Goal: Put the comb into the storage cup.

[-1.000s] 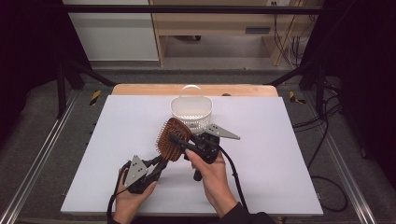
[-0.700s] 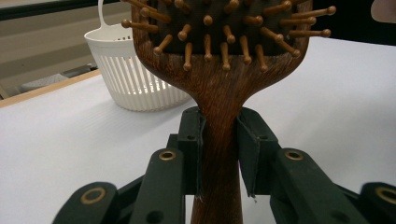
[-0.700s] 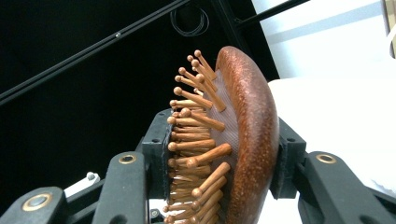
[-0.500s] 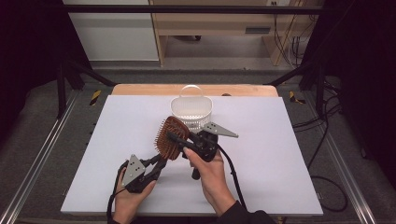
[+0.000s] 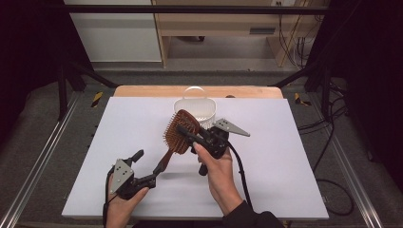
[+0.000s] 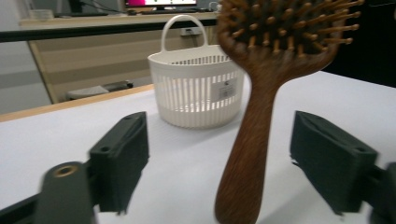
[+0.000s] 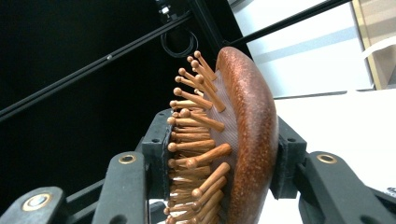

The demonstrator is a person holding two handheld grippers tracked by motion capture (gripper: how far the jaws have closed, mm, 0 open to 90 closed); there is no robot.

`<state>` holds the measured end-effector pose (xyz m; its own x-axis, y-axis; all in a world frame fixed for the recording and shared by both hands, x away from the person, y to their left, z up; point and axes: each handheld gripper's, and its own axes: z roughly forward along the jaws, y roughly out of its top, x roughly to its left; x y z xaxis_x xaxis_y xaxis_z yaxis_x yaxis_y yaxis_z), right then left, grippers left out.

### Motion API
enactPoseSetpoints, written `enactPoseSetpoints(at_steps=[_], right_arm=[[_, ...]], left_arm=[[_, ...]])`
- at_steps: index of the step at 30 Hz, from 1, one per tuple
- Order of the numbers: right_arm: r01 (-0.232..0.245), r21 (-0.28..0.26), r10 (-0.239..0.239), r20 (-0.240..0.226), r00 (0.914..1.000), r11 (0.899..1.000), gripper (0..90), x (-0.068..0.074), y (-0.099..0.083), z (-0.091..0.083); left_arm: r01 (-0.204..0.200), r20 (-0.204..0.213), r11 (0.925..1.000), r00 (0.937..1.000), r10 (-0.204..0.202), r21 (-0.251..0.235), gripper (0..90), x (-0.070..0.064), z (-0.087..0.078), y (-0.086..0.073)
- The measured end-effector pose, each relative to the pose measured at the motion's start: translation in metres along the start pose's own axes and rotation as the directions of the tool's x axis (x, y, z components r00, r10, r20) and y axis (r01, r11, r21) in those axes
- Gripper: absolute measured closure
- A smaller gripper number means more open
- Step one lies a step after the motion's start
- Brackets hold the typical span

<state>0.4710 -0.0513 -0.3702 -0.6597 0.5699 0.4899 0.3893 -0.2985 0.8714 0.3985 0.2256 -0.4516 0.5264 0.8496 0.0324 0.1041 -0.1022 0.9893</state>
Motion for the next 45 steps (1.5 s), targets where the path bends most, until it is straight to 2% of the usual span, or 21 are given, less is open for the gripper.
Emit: enactPoseSetpoints(at_steps=[3,5,11,13,19,27,35,39,45], right_arm=[[-0.001,-0.007,0.001,0.001,1.0,1.0,51.7,-0.001,0.002,-0.002],[0.005,-0.009,-0.005,0.006,1.0,1.0,51.7,-0.001,0.003,-0.004],[0.007,-0.021,-0.007,0.011,0.9999,1.0,51.7,-0.005,0.008,-0.005],[0.004,-0.028,-0.003,0.02,0.9998,1.0,51.6,-0.006,0.01,-0.005],[-0.007,-0.043,0.009,0.031,0.9995,0.999,51.5,-0.01,0.012,-0.006],[-0.008,-0.054,0.01,0.036,0.9993,0.998,51.5,-0.013,0.014,-0.007],[-0.033,-0.067,0.036,0.046,0.9983,0.997,51.4,-0.017,0.019,-0.009],[-0.018,-0.071,0.022,0.056,0.9982,0.997,51.4,-0.018,0.023,-0.009],[-0.023,-0.079,0.028,0.069,0.9972,0.997,51.4,-0.022,0.027,-0.01]], left_arm=[[0.02,-0.037,0.9996,0.9991,-0.021,-0.021,6.5,0.007,-0.007,-0.001],[0.028,-0.048,0.9991,0.9984,-0.03,-0.033,3.7,0.011,-0.012,-0.001],[0.049,-0.101,0.9977,0.9934,-0.053,-0.046,2.7,0.028,-0.018,-0.006],[0.067,-0.102,0.9966,0.9923,-0.071,-0.048,2.7,0.031,-0.019,-0.007],[0.055,-0.111,0.997,0.992,-0.061,-0.055,2.7,0.033,-0.02,-0.008],[0.069,-0.109,0.9959,0.9912,-0.075,-0.058,2.7,0.036,-0.02,-0.01],[0.069,-0.111,0.9961,0.991,-0.075,-0.056,2.7,0.037,-0.02,-0.011],[0.072,-0.112,0.9959,0.9906,-0.078,-0.054,2.7,0.036,-0.019,-0.011],[0.069,-0.108,0.9963,0.9913,-0.074,-0.052,2.7,0.036,-0.018,-0.011]])
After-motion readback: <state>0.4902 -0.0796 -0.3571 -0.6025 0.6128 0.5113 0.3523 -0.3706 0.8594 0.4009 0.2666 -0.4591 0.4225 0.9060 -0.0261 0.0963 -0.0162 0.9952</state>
